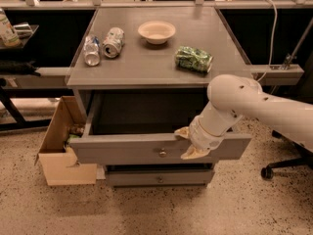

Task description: Open top drawer

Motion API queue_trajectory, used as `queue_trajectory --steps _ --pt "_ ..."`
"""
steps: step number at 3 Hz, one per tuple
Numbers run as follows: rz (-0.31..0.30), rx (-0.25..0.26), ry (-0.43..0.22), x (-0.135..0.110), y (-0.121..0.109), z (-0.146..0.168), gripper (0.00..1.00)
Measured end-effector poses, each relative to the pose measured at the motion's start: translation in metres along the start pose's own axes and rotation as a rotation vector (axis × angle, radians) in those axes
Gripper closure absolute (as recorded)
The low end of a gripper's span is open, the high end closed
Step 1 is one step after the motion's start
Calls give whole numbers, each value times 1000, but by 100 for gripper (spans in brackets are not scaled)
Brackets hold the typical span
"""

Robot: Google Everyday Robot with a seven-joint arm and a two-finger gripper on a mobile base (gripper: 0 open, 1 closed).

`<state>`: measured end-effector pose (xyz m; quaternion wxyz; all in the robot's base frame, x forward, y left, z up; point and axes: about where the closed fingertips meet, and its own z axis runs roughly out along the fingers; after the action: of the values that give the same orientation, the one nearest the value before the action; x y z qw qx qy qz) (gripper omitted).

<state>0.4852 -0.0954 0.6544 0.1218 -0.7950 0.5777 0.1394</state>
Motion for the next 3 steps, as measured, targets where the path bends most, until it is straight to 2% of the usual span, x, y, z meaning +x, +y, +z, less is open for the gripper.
queue_trajectory --steps 1,3 --pt "-14 1 -5 -4 1 -2 100" --pt "-30 0 -12 -9 0 -12 100"
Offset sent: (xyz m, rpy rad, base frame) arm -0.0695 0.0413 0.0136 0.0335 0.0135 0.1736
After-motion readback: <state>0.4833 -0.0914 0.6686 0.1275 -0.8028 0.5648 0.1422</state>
